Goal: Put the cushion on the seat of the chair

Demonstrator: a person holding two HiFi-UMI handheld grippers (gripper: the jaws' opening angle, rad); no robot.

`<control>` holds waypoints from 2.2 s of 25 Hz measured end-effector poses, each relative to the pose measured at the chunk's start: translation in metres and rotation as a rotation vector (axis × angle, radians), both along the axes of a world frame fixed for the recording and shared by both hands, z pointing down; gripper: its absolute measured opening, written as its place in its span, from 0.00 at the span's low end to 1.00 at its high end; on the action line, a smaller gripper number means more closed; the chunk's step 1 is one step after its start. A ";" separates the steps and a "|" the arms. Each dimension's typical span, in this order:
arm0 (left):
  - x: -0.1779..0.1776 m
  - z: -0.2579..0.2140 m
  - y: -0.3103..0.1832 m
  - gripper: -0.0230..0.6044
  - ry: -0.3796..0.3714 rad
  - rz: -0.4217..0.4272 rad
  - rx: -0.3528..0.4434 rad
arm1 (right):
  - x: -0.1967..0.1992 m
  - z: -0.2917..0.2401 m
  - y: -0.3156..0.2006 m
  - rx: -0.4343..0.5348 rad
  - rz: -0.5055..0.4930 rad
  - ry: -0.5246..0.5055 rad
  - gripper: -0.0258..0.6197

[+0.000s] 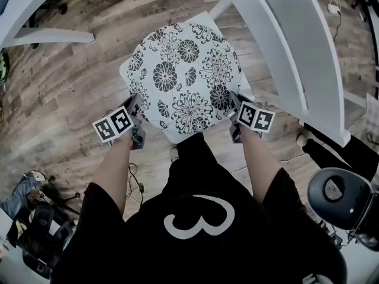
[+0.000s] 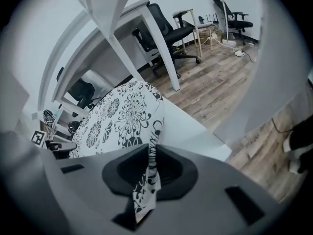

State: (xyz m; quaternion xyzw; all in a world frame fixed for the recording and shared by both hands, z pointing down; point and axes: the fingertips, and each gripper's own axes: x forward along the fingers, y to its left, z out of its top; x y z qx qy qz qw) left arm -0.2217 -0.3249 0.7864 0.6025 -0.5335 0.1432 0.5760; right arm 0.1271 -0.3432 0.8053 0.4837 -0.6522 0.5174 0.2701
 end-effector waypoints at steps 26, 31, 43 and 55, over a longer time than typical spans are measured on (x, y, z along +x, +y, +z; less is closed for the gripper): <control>0.003 -0.148 0.046 0.55 0.077 0.037 0.230 | -0.042 -0.189 0.016 0.391 -0.162 0.009 0.44; 0.029 -0.260 0.069 0.53 0.186 0.132 0.433 | -0.094 -0.289 0.061 0.520 -0.247 -0.107 0.43; 0.077 -0.454 0.207 0.15 0.366 0.422 0.742 | -0.159 -0.456 0.218 0.716 -0.332 -0.438 0.08; 0.100 -0.514 0.271 0.06 0.353 0.584 0.847 | -0.182 -0.520 0.287 0.781 -0.440 -0.605 0.05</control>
